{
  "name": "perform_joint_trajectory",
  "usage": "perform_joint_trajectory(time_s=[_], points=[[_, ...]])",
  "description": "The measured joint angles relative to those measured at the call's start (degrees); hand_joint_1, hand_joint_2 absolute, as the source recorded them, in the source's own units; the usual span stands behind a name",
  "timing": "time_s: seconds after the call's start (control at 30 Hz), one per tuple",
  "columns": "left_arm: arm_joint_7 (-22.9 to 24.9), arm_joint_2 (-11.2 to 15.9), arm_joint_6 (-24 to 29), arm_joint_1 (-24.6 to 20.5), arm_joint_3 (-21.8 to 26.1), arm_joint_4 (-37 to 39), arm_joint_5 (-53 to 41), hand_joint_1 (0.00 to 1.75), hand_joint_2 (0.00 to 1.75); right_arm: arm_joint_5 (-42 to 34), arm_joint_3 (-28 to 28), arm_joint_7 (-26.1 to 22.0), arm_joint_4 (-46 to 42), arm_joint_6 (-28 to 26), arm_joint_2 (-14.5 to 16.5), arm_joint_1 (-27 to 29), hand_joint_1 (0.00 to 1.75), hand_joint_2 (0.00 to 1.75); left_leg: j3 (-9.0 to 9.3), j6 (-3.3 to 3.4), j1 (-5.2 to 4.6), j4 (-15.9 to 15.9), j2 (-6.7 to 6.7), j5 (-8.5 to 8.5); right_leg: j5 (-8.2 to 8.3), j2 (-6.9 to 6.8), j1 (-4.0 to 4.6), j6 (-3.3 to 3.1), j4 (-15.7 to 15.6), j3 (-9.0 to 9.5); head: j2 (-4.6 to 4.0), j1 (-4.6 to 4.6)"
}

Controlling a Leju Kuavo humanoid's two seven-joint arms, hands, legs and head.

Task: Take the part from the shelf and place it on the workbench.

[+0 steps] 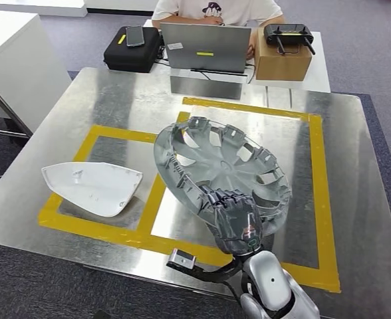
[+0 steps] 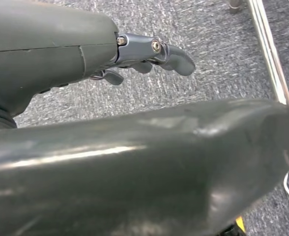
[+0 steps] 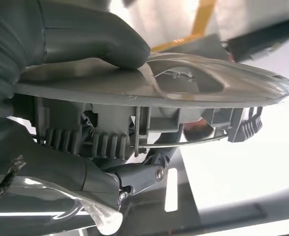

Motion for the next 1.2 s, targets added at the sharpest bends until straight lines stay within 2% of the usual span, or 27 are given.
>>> perform_joint_trajectory(time_s=[0.2, 0.47, 0.63, 0.7, 1.0, 1.03, 1.13, 1.17, 1.2], points=[[0.3, 0.0, 0.3, 0.2, 0.9, 0.0, 0.3, 0.00, 0.00, 4.9, -3.1, 6.3, 1.3, 3.3, 0.3, 0.5, 1.75, 1.75, -0.02, 0.00, -0.01, 0.0, 0.00, 0.00, 0.00, -0.01, -0.01, 0.00, 0.0, -0.01, 0.00, 0.01], [0.6, 0.0, 0.3, 0.3, 2.0, 0.0, 0.3, 0.00, 0.00, 6.6, -5.8, 9.3, 1.8, 4.0, 0.2, 1.6, 1.75, 1.75, -0.02, 0.00, -0.01, 0.0, 0.00, 0.00, 0.00, 0.00, -0.01, 0.00, 0.0, -0.03, 0.00, 0.00], [0.6, 0.0, 0.5, 0.4, 2.5, 0.0, 0.7, 0.00, 0.00, 7.1, -5.1, 21.2, 1.5, 5.1, -2.5, 1.4, 1.75, 1.75, -0.03, 0.00, -0.01, 0.0, -0.01, 0.00, 0.01, -0.06, -0.02, 0.00, 0.0, 0.00, 0.00, 0.02], [0.6, 0.0, 0.6, 0.5, 2.8, 0.0, 0.7, 0.00, 0.00, 7.2, -4.6, 23.3, 1.2, 5.3, -3.7, 1.3, 1.75, 1.75, -0.03, 0.00, -0.02, 0.0, 0.00, 0.00, 0.03, 0.00, -0.03, 0.02, 0.0, -0.01, 0.00, 0.02], [0.6, 0.0, 0.6, 0.4, 3.4, -0.1, 0.7, 0.00, 0.00, 7.3, -3.1, 23.9, 0.4, 5.4, -6.2, 1.0, 1.75, 1.75, -0.03, 0.01, -0.01, 0.1, 0.00, 0.00, 0.04, 0.01, -0.02, 0.02, 0.0, -0.02, 0.00, 0.01], [0.6, 0.0, 0.6, 0.4, 3.4, -0.1, 0.7, 0.00, 0.00, 7.3, -3.0, 23.5, 0.4, 5.4, -6.3, 1.0, 1.31, 1.31, -0.03, 0.01, -0.01, 0.1, 0.00, 0.00, 0.04, 0.01, -0.02, 0.02, 0.0, -0.02, 0.00, 0.01], [1.0, 0.0, 0.9, 0.4, 3.6, -0.1, 0.6, 0.00, 1.31, 7.4, -3.0, 21.1, -0.2, 5.3, -6.3, 1.4, 0.00, 0.00, -0.03, 0.01, -0.01, 0.1, 0.01, 0.00, 0.04, 0.03, -0.02, 0.02, 0.0, -0.02, 0.00, 0.01], [1.2, 0.0, 1.0, 0.4, 3.6, -0.1, 0.4, 0.00, 1.31, 7.4, -3.0, 20.4, -0.4, 5.3, -6.3, 1.5, 0.00, 0.00, -0.02, 0.01, -0.01, 0.1, 0.01, 0.00, 0.04, 0.02, -0.02, 0.02, 0.0, -0.02, 0.00, 0.00], [1.4, 0.0, 0.9, 0.4, 3.7, -0.1, 0.3, 0.00, 0.87, 7.4, -3.1, 19.9, -0.6, 5.3, -6.3, 1.6, 0.00, 0.00, -0.02, 0.01, -0.01, 0.1, 0.00, 0.00, 0.04, 0.01, -0.02, 0.02, 0.0, -0.02, 0.00, 0.00]])
